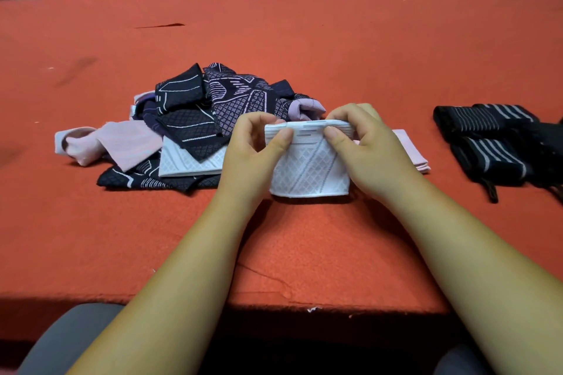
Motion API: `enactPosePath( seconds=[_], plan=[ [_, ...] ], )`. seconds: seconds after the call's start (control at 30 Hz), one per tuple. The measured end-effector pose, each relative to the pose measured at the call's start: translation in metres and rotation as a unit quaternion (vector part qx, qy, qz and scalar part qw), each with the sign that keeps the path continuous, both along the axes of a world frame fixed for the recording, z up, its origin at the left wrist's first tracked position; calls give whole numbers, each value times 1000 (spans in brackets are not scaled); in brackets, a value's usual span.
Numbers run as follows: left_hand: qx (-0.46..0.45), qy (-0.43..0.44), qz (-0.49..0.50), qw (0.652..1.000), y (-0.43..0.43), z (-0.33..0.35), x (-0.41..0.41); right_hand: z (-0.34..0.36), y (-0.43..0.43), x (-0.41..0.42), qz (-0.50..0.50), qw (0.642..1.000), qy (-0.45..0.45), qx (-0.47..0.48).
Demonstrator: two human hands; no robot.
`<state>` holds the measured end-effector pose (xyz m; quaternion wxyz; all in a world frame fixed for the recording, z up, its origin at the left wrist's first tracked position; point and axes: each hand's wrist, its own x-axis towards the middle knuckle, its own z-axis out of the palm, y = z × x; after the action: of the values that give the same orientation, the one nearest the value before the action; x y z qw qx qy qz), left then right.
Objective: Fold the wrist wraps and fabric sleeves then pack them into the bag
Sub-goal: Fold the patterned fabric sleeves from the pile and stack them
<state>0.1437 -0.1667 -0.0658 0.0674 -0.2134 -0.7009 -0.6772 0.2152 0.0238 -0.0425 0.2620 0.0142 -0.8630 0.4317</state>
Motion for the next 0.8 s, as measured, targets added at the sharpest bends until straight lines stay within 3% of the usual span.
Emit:
enactPosePath(
  seconds=[0.27, 0.53, 0.7, 0.8],
  plan=[
    [43, -46, -16, 998, -1, 4, 0, 0, -1, 3, 27, 998, -19, -49],
    [37, -52, 12, 998, 3, -2, -2, -7, -5, -5, -37, 994, -36, -94],
    [-19, -57, 53, 997, 4, -8, -7, -14, -14, -10, -25, 945, -181, -269],
    [-48, -75, 85, 992, 2, -11, -13, -16, -17, -8, 17, 941, -213, -263]
  ],
)
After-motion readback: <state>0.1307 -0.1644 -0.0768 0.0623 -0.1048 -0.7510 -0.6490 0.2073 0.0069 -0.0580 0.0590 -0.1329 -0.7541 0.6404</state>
